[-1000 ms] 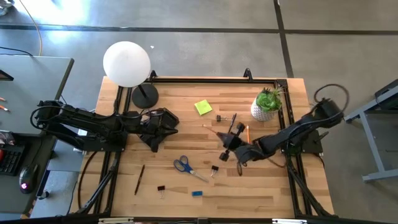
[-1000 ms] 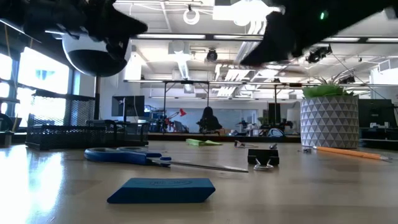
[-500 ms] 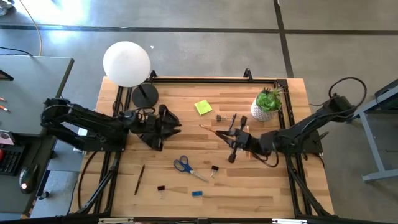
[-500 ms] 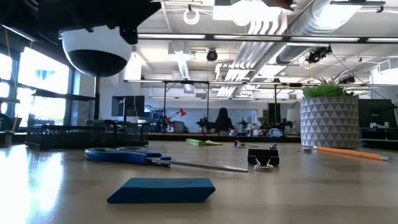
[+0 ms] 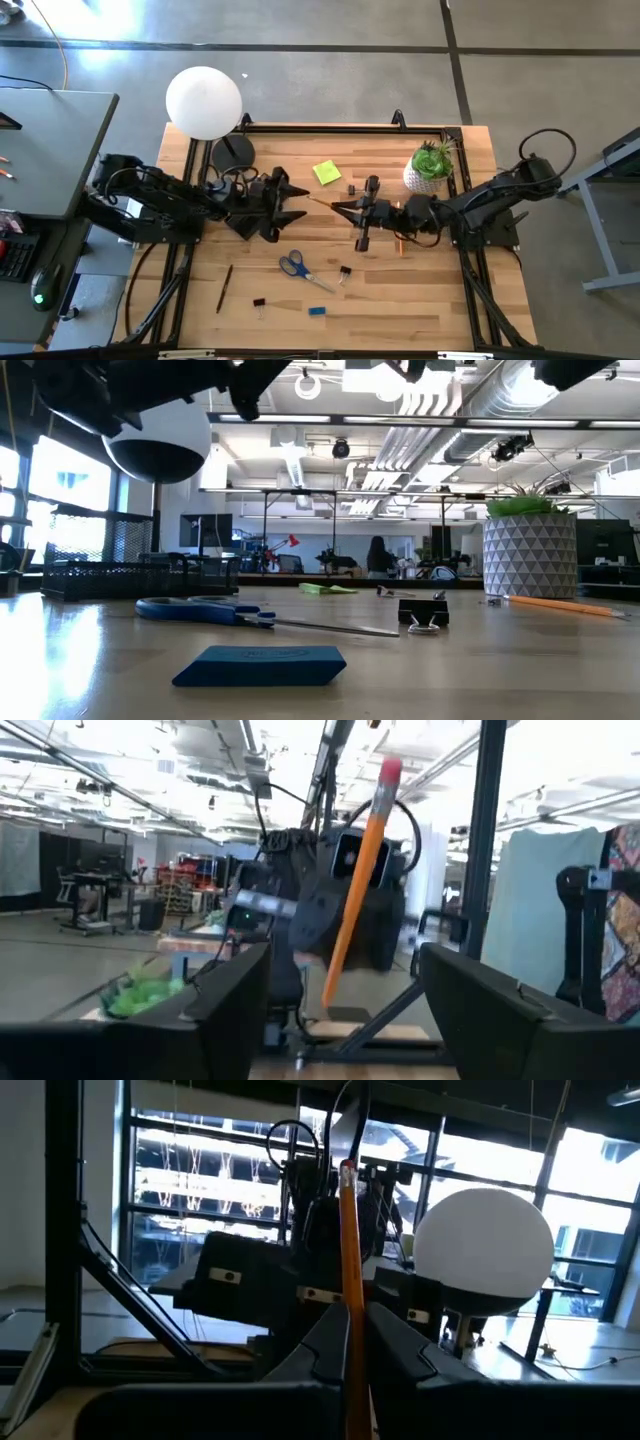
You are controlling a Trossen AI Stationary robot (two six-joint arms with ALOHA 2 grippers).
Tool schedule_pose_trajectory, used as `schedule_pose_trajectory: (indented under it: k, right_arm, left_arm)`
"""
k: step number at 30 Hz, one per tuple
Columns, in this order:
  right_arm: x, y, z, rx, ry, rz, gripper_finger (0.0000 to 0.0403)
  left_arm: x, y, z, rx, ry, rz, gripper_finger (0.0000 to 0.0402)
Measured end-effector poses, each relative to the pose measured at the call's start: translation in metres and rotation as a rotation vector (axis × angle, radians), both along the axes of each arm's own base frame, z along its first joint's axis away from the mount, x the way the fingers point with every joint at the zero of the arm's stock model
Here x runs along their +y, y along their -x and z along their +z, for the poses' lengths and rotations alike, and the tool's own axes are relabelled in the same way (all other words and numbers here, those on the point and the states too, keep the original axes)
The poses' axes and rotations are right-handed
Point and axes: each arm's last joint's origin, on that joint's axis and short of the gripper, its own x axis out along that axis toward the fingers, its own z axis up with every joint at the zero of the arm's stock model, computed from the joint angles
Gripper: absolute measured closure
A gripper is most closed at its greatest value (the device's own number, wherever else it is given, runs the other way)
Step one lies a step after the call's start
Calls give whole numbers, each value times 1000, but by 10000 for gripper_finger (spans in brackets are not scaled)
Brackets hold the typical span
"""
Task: Pick and place office supplies into organizer
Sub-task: Put the left orange pencil into the black mesh desk organizer
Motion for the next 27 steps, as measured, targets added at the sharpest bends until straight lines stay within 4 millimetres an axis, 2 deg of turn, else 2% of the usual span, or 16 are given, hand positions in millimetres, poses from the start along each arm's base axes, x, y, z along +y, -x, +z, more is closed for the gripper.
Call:
schedule_pose_trajectory:
  k: [4,14,27]
  right_arm:
    - [-3,-5,-7,21,-5,-3,390]
    - [-4,-5,-8,23,-6,-5,392]
    - [-8,-6,-8,16,-46,25,391]
  left_arm:
    - [0,-7,7,-23,6,-4,190]
    - [-2,-5,13,-86,-15,-70,254]
    - [1,-5,12,-82,20,13,264]
